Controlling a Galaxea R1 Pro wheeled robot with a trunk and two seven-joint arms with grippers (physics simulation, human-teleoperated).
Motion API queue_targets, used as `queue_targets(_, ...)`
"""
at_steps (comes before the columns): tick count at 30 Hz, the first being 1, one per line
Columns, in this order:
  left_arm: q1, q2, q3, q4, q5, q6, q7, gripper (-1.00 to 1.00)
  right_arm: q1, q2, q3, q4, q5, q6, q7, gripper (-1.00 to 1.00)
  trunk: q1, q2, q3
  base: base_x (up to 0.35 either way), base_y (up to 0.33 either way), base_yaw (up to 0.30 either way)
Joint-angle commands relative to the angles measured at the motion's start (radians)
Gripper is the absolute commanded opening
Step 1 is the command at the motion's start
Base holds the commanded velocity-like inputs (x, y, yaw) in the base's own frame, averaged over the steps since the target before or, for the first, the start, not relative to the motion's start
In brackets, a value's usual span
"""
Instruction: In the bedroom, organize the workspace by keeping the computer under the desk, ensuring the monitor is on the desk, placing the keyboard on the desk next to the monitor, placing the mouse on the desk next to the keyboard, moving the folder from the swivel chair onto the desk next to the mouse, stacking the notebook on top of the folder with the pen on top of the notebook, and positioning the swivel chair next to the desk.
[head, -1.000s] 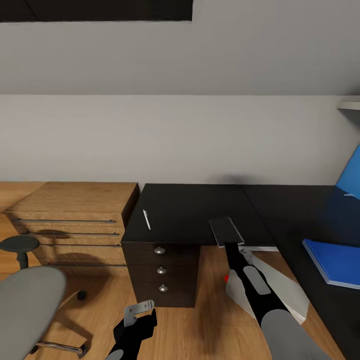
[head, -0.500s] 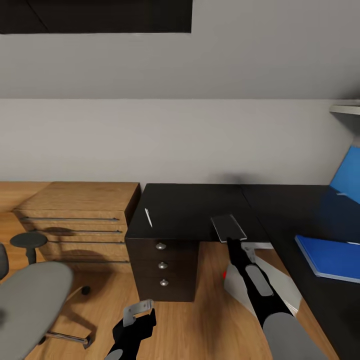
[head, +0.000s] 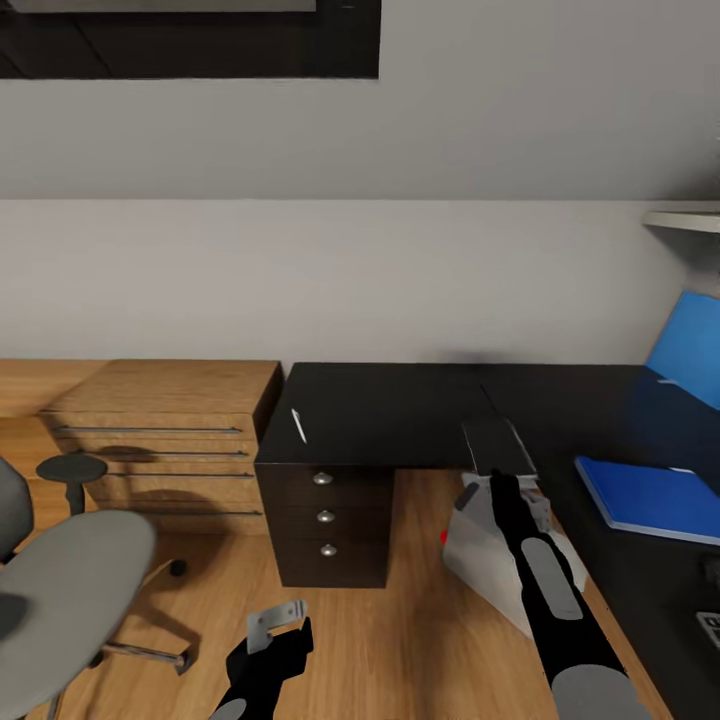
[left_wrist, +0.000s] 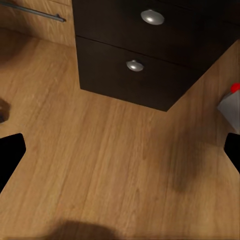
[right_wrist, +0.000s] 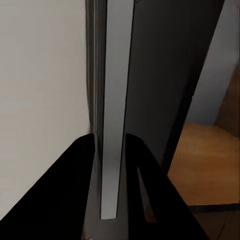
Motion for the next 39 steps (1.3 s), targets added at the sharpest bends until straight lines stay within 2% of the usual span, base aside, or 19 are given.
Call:
queue_targets(1,0.0,0.0,-0.001,-0.002,0.007,0.003,0.006,1.0,0.0,-0.001,-0.007,-0.003,-0.012,0.001,-0.003,-1.0,0.0,-0.001,-0.002,-0.007,0.0,-0.132)
queue_targets(3,0.0,0.0,-0.001,-0.002,0.007,0.003,0.006,1.0,0.001,-0.005,-0.024,-0.015,-0.013,0.0,-0.018,-1.0,0.0,-0.001,-0.003,-0.004,0.0,-0.165)
queue_targets(4,0.0,0.0,-0.002,-0.002,0.007,0.003,0.006,1.0,0.003,-0.015,-0.053,-0.05,-0.013,0.003,-0.042,-1.0,0.0,-0.001,-0.004,-0.001,0.0,-0.197)
queue_targets(6,0.0,0.0,-0.002,-0.002,0.006,0.003,0.006,1.0,0.006,-0.018,-0.063,-0.062,-0.013,0.004,-0.051,-1.0,0.0,-0.001,-0.007,-0.001,0.0,-0.201)
queue_targets(10,0.0,0.0,-0.003,0.001,0.007,0.003,0.005,1.0,0.014,-0.033,-0.107,-0.081,-0.015,0.006,-0.077,-1.0,0.0,-0.001,-0.011,0.0,0.0,-0.207)
queue_targets(12,0.0,0.0,-0.004,0.001,0.007,0.003,0.005,1.0,0.016,-0.044,-0.153,-0.088,-0.018,0.012,-0.099,-1.0,0.0,-0.001,-0.014,0.0,0.0,-0.21)
queue_targets(15,0.0,0.0,-0.005,0.001,0.007,0.003,0.005,1.0,0.016,-0.048,-0.176,-0.102,-0.019,0.028,-0.108,-1.0,0.0,-0.001,-0.017,0.0,0.0,-0.21)
queue_targets(24,0.0,-0.001,-0.005,0.003,0.007,0.003,0.004,1.0,0.017,-0.051,-0.211,-0.115,-0.019,0.045,-0.112,-1.0,0.0,-0.001,-0.027,0.047,-0.079,-0.21)
queue_targets(30,0.0,-0.001,-0.005,0.003,0.007,0.003,0.002,1.0,0.017,-0.051,-0.212,-0.115,-0.018,0.046,-0.11,-1.0,0.0,-0.001,-0.034,0.224,-0.21,-0.153)
queue_targets(39,0.0,-0.001,-0.005,0.003,0.009,0.003,0.0,1.0,0.017,-0.063,-0.214,-0.118,-0.019,0.046,-0.101,-1.0,0.0,-0.001,-0.036,0.041,-0.027,-0.029)
